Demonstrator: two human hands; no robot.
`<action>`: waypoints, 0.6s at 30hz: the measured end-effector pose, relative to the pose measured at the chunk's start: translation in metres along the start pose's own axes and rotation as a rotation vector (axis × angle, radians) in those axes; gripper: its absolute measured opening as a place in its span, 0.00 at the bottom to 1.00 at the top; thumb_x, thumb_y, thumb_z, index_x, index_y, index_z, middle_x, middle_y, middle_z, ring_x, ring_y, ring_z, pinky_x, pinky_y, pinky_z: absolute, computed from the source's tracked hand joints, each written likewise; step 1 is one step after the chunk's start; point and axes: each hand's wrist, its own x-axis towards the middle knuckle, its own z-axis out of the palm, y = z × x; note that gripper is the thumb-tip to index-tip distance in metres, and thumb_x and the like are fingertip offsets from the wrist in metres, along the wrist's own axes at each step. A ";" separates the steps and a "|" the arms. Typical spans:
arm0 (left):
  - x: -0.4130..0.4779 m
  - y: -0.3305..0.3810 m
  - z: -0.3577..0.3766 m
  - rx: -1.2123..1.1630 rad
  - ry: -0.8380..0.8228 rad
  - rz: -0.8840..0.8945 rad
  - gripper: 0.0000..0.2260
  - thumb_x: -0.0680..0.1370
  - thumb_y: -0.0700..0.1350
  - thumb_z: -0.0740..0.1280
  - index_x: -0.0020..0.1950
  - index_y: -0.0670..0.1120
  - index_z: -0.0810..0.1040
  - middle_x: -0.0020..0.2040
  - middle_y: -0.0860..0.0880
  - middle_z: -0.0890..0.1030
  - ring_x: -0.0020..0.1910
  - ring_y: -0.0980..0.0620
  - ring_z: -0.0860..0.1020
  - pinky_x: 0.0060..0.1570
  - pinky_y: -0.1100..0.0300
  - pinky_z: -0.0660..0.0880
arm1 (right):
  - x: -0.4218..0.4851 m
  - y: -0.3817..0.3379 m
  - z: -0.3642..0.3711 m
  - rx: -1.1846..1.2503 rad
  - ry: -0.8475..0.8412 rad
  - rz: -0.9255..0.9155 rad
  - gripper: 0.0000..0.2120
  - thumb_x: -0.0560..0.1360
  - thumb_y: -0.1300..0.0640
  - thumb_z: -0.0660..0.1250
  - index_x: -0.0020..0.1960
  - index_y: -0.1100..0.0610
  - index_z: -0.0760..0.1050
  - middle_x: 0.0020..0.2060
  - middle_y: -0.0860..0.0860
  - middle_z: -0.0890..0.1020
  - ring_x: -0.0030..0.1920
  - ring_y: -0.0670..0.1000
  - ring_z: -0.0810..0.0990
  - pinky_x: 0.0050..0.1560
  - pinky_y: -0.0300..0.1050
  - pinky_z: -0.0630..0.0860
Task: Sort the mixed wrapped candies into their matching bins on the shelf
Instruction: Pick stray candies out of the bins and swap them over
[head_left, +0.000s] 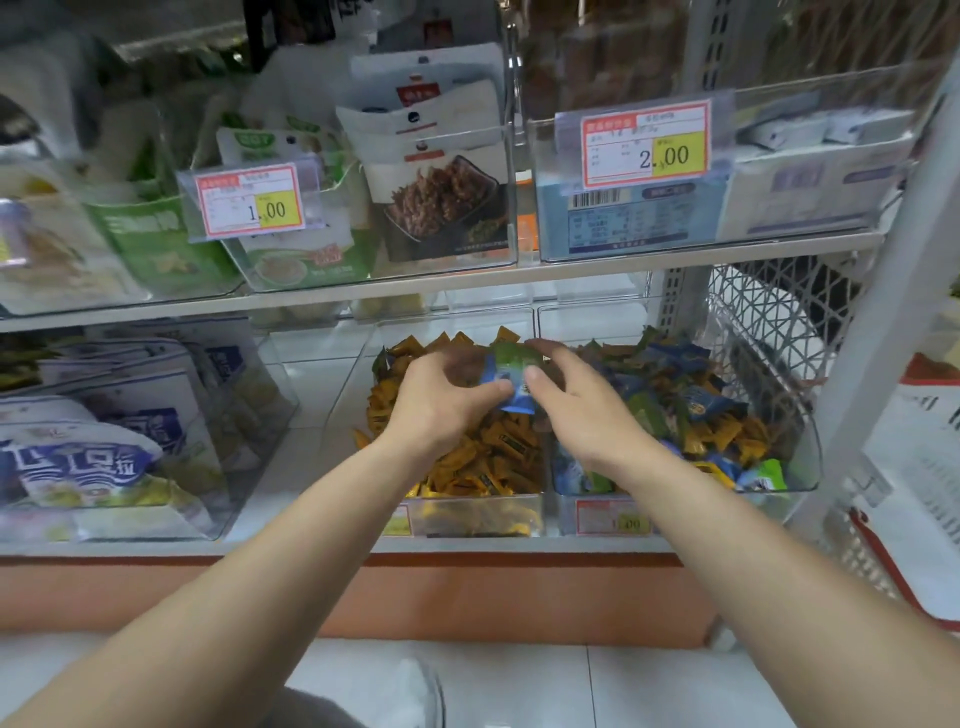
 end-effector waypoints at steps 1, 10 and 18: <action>-0.002 -0.001 0.001 -0.060 0.001 -0.034 0.13 0.70 0.44 0.79 0.50 0.54 0.80 0.46 0.53 0.86 0.48 0.55 0.84 0.50 0.58 0.81 | 0.001 0.000 0.001 0.043 0.013 0.027 0.18 0.83 0.47 0.58 0.73 0.45 0.68 0.65 0.47 0.77 0.63 0.52 0.77 0.61 0.56 0.78; 0.012 -0.021 0.010 -0.109 -0.162 0.003 0.09 0.75 0.45 0.75 0.49 0.58 0.80 0.46 0.63 0.85 0.49 0.63 0.82 0.44 0.71 0.76 | 0.020 0.009 -0.027 -0.050 -0.007 0.008 0.07 0.79 0.49 0.68 0.48 0.53 0.77 0.39 0.49 0.82 0.35 0.42 0.78 0.39 0.37 0.72; 0.045 -0.049 0.004 0.410 -0.072 0.038 0.15 0.78 0.45 0.69 0.65 0.51 0.78 0.54 0.55 0.81 0.55 0.53 0.79 0.57 0.53 0.78 | 0.033 0.054 -0.058 -0.840 0.235 -0.020 0.16 0.83 0.51 0.58 0.70 0.44 0.72 0.62 0.54 0.76 0.60 0.59 0.76 0.46 0.49 0.74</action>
